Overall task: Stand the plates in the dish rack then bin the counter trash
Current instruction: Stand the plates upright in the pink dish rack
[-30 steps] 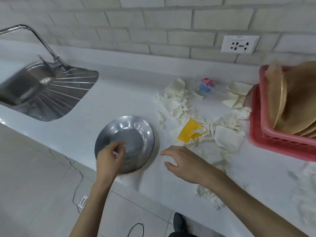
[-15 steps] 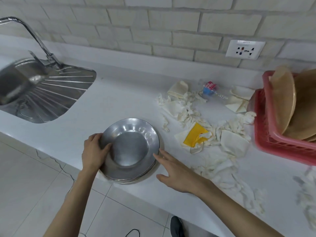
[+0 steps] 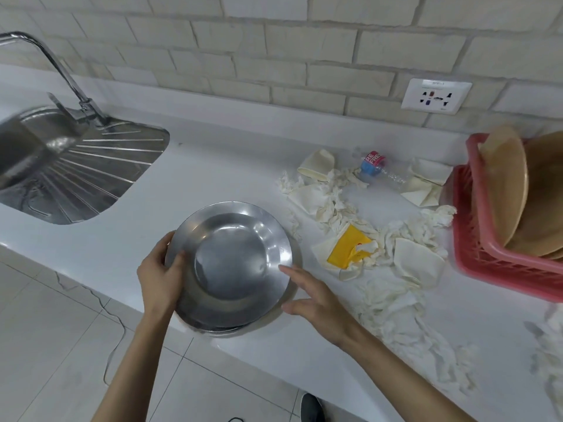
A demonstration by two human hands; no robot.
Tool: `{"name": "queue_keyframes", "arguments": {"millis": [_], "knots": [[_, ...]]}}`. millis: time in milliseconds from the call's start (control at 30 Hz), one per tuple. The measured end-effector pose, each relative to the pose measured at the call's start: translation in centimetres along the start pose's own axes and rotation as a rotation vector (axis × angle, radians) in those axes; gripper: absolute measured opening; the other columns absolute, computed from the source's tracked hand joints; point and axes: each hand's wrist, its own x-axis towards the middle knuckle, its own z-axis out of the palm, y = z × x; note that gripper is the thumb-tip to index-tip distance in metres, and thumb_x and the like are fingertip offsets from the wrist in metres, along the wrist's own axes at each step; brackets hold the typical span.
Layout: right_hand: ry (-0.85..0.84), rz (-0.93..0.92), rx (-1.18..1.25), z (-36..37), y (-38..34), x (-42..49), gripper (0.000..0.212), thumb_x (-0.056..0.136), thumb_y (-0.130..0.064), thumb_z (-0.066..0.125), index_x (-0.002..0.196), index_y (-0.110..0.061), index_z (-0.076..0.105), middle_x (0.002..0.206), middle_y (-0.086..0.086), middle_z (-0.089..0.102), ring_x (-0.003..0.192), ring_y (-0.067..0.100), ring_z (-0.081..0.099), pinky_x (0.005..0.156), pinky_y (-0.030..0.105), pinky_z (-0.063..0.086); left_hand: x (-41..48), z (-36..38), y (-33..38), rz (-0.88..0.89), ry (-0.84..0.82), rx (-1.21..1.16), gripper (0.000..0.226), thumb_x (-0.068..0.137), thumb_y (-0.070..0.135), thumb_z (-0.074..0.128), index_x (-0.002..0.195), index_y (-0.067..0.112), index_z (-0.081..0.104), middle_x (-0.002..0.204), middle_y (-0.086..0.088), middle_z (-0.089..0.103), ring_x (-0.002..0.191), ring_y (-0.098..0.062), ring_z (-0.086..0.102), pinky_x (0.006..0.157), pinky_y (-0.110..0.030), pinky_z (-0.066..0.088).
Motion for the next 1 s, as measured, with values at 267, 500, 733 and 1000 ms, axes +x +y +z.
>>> {"name": "queue_keyframes", "arguments": {"millis": [267, 500, 733, 1000], "knots": [[0.299, -0.217, 0.319, -6.0, -3.0, -3.0, 0.056, 0.072, -0.007, 0.062, 0.127, -0.018, 0.061, 0.129, -0.003, 0.065, 0.124, 0.011, 0.057, 0.091, 0.023, 0.048, -2.7, 4.0, 4.4, -0.084, -0.055, -0.316, 0.042, 0.090, -0.001, 0.052, 0.115, 0.028, 0.069, 0.091, 0.003, 0.074, 0.079, -0.002, 0.065, 0.077, -0.022, 0.050], [0.567, -0.510, 0.385, -12.4, -6.7, -9.0, 0.066, 0.072, 0.005, 0.058, 0.134, -0.013, 0.051, 0.136, 0.001, 0.060, 0.125, 0.019, 0.055, 0.089, 0.029, 0.053, -8.8, 11.3, 8.2, -0.190, -0.267, -0.618, 0.039, 0.097, -0.001, 0.051, 0.131, 0.017, 0.061, 0.082, 0.002, 0.064, 0.063, -0.001, 0.057, 0.057, -0.013, 0.048], [0.803, -0.603, 0.337, -18.3, -7.6, -15.6, 0.067, 0.074, 0.012, 0.056, 0.136, -0.012, 0.052, 0.134, 0.005, 0.062, 0.128, 0.022, 0.055, 0.103, 0.040, 0.048, -17.8, 17.7, 13.8, -0.092, -0.536, -0.667, 0.047, 0.094, 0.000, 0.059, 0.135, 0.024, 0.057, 0.095, -0.005, 0.076, 0.070, -0.011, 0.065, 0.051, -0.024, 0.051], [0.904, -0.575, 0.081, -23.0, -7.8, -23.4, 0.078, 0.071, 0.014, 0.052, 0.143, -0.017, 0.046, 0.140, -0.010, 0.056, 0.133, 0.009, 0.048, 0.109, 0.029, 0.042, -25.8, 23.7, 17.7, -0.039, -0.666, -0.631, 0.061, 0.078, 0.023, 0.061, 0.138, 0.020, 0.053, 0.078, 0.005, 0.072, 0.059, -0.008, 0.062, 0.044, -0.027, 0.050]]}}
